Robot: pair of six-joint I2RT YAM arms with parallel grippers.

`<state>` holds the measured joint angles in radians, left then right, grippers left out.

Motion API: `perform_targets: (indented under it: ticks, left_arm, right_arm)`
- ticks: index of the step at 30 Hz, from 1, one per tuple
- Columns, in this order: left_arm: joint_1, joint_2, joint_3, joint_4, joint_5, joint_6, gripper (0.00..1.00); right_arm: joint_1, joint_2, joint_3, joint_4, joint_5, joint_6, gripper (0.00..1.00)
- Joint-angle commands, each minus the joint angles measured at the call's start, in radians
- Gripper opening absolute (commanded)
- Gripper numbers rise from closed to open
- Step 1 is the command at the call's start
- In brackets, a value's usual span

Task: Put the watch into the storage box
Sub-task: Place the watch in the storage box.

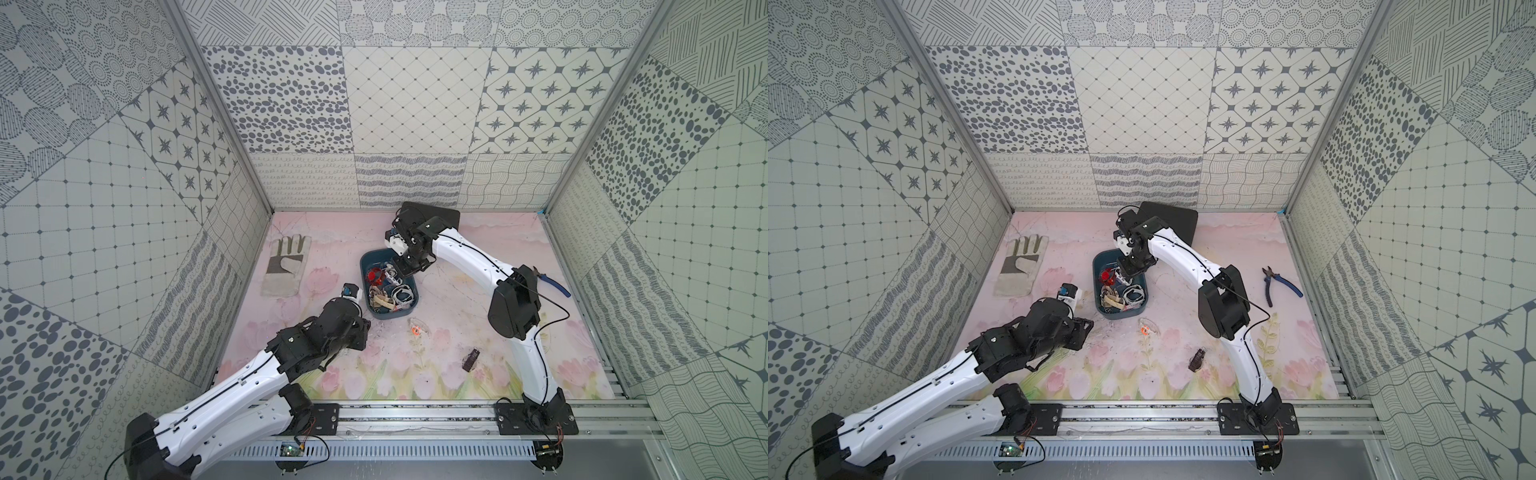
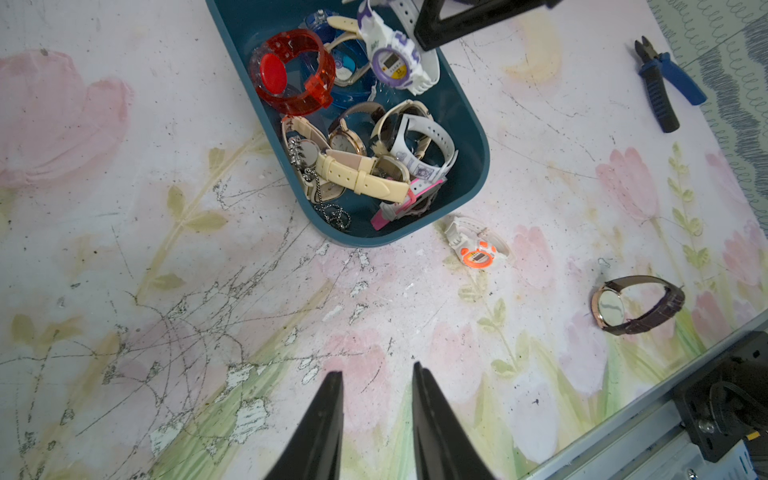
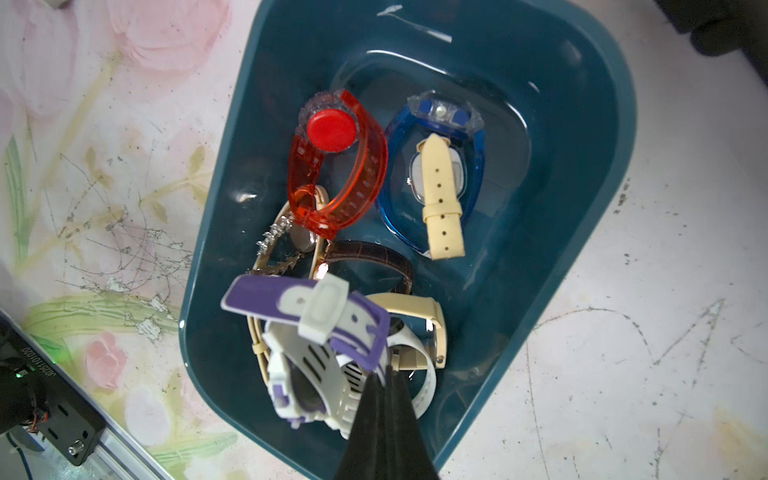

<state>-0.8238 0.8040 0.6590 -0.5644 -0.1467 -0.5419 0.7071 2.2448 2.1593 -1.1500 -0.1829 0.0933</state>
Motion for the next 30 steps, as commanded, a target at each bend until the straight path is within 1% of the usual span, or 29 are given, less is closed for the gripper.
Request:
perform_targets:
  ticks: [1,4,6,9,19,24,26,30]
  left_arm:
    - [-0.001,-0.002,0.005,0.003,-0.008,0.0,0.33]
    - [0.0,-0.005,0.004,0.002,-0.01,0.0,0.33]
    - [0.0,-0.004,0.006,0.003,-0.011,0.001,0.33]
    - [0.0,-0.004,0.005,0.002,-0.013,0.002,0.33]
    - [0.0,-0.006,0.005,0.003,-0.014,0.004,0.33]
    - [0.0,-0.005,0.004,0.005,-0.013,0.003,0.33]
    - [-0.001,-0.004,0.004,0.004,-0.011,0.003,0.33]
    - [0.0,-0.006,0.004,0.005,-0.018,0.003,0.33]
  right_arm:
    - [0.005,0.065,0.086,-0.028,-0.031,-0.007,0.0]
    - [0.006,0.121,0.153,-0.062,-0.04,-0.013,0.0]
    - [0.005,0.15,0.183,-0.074,-0.059,-0.015,0.0]
    - [0.006,0.18,0.21,-0.093,-0.053,-0.02,0.0]
    - [-0.004,0.168,0.122,-0.079,-0.017,-0.026,0.0]
    - [-0.009,0.172,0.124,-0.093,0.001,-0.032,0.0]
    - [-0.01,0.173,0.124,-0.096,0.001,-0.036,0.03]
    - [-0.009,0.151,0.11,-0.073,-0.025,-0.033,0.21]
